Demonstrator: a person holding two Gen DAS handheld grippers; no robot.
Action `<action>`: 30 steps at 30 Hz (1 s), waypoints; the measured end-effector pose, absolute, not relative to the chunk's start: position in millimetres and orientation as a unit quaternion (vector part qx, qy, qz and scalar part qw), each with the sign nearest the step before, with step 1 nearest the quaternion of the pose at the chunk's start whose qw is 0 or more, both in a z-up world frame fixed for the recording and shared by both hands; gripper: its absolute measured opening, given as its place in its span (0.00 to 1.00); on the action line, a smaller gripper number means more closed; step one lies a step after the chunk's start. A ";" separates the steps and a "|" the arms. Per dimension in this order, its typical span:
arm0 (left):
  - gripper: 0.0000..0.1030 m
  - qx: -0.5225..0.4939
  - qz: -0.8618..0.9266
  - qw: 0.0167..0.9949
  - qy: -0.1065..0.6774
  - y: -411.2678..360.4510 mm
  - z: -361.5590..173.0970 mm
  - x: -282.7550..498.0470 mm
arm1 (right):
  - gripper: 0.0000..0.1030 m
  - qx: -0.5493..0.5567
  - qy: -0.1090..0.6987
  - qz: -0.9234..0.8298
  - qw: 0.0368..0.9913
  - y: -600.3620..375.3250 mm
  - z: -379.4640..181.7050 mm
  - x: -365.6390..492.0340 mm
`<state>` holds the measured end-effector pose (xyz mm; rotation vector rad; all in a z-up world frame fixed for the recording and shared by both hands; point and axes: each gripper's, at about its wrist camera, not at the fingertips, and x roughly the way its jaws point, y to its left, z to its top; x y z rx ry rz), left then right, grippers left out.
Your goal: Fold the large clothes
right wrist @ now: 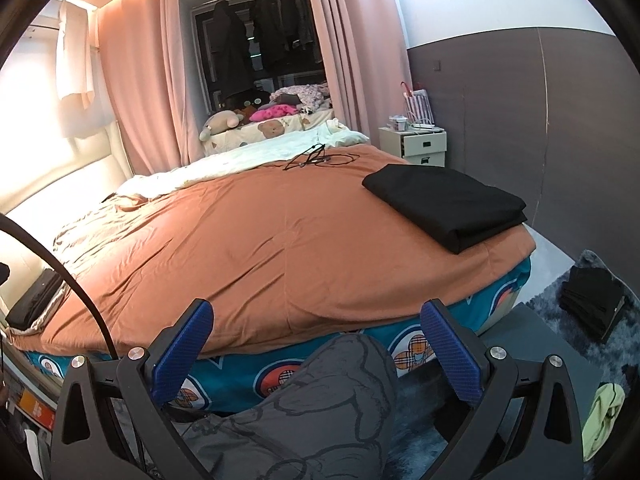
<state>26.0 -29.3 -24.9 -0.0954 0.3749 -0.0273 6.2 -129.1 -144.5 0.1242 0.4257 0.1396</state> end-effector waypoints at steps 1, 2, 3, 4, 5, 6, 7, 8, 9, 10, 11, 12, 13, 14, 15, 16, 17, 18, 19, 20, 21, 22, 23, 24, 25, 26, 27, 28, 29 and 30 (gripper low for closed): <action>1.00 -0.047 -0.014 0.981 0.186 -29.6 -24.8 25.6 | 1.00 0.063 0.211 0.069 0.973 -128.0 -145.2 4.5; 1.00 -0.046 -0.013 0.981 0.186 -29.8 -24.8 25.1 | 1.00 0.063 0.211 0.069 0.973 -128.0 -146.7 3.8; 1.00 -0.046 -0.014 0.981 0.186 -30.4 -25.1 24.0 | 1.00 0.064 0.211 0.070 0.973 -127.9 -146.6 4.0; 1.00 -0.046 -0.014 0.982 0.185 -30.6 -25.0 23.4 | 1.00 0.065 0.211 0.070 0.973 -128.0 -146.8 4.0; 1.00 -0.045 -0.015 0.982 0.185 -30.8 -25.0 23.0 | 1.00 0.065 0.210 0.070 0.973 -128.4 -146.9 3.5; 1.00 -0.045 -0.015 0.981 0.186 -31.0 -25.6 23.4 | 1.00 0.066 0.210 0.071 0.973 -129.6 -146.6 3.5; 1.00 -0.046 -0.015 0.981 0.186 -31.0 -26.0 23.1 | 1.00 0.066 0.210 0.071 0.973 -129.8 -146.6 3.8; 1.00 -0.047 -0.015 0.981 0.186 -30.7 -26.3 23.2 | 1.00 0.067 0.210 0.071 0.973 -129.0 -145.8 3.2; 1.00 -0.048 -0.015 0.981 0.187 -30.1 -26.8 23.2 | 1.00 0.067 0.211 0.071 0.973 -129.6 -145.6 3.7; 1.00 -0.049 -0.015 0.981 0.188 -29.4 -27.3 23.1 | 1.00 0.067 0.211 0.072 0.972 -129.8 -146.2 4.0; 1.00 -0.049 -0.016 0.981 0.189 -28.4 -27.9 23.1 | 1.00 0.067 0.212 0.072 0.972 -129.1 -146.3 3.8; 1.00 -0.050 -0.016 0.981 0.189 -28.3 -27.5 23.1 | 1.00 0.066 0.213 0.072 0.972 -128.4 -146.4 3.6; 1.00 -0.050 -0.016 0.980 0.190 -27.7 -27.7 23.1 | 1.00 0.066 0.214 0.073 0.972 -128.7 -147.2 4.1; 1.00 -0.051 -0.016 0.980 0.190 -26.9 -27.7 22.7 | 1.00 0.066 0.215 0.073 0.972 -129.2 -147.1 4.8; 1.00 -0.051 -0.016 0.980 0.189 -26.3 -26.8 23.9 | 1.00 0.067 0.215 0.074 0.971 -128.5 -146.7 4.1; 1.00 -0.050 -0.016 0.981 0.189 -26.1 -26.8 24.1 | 1.00 0.067 0.215 0.074 0.971 -127.6 -145.8 3.2; 1.00 -0.051 -0.015 0.981 0.189 -25.9 -26.8 24.3 | 1.00 0.067 0.215 0.074 0.971 -127.8 -145.8 3.7; 1.00 -0.051 -0.015 0.980 0.189 -25.7 -26.9 24.6 | 1.00 0.067 0.215 0.074 0.971 -127.3 -145.8 3.7; 1.00 -0.052 -0.015 0.980 0.189 -26.5 -26.9 24.0 | 1.00 0.067 0.216 0.074 0.971 -126.6 -145.0 3.2; 1.00 -0.053 -0.015 0.980 0.189 -26.0 -26.5 25.6 | 1.00 0.067 0.216 0.074 0.971 -126.4 -144.5 3.5; 1.00 -0.053 -0.015 0.980 0.190 -26.3 -26.8 26.1 | 1.00 0.067 0.216 0.075 0.971 -126.7 -143.7 3.6; 1.00 -0.054 -0.015 0.980 0.190 -26.8 -27.2 26.3 | 1.00 0.066 0.216 0.075 0.971 -126.3 -143.4 3.4; 1.00 -0.054 -0.015 0.980 0.190 -27.0 -27.3 26.6 | 1.00 0.066 0.216 0.075 0.971 -126.2 -143.3 3.2; 1.00 -0.054 -0.015 0.980 0.190 -27.6 -27.9 25.8 | 1.00 0.066 0.216 0.075 0.971 -126.7 -143.5 3.7; 1.00 -0.054 -0.014 0.980 0.189 -27.8 -27.8 25.7 | 1.00 0.066 0.216 0.075 0.971 -126.7 -142.7 3.2; 1.00 -0.053 -0.014 0.980 0.189 -28.0 -28.0 25.8 | 1.00 0.066 0.216 0.075 0.971 -126.9 -143.3 3.8; 1.00 -0.053 -0.014 0.980 0.189 -27.9 -28.2 25.5 | 1.00 0.066 0.216 0.075 0.971 -127.0 -143.0 3.6; 1.00 -0.053 -0.013 0.980 0.189 -28.3 -28.7 25.2 | 1.00 0.066 0.216 0.075 0.971 -127.7 -143.2 3.8; 1.00 -0.053 -0.014 0.980 0.189 -28.3 -28.9 25.2 | 1.00 0.066 0.216 0.075 0.971 -128.2 -143.8 4.1; 1.00 -0.053 -0.014 0.980 0.189 -28.2 -28.9 25.2 | 1.00 0.066 0.216 0.075 0.971 -127.9 -143.3 3.6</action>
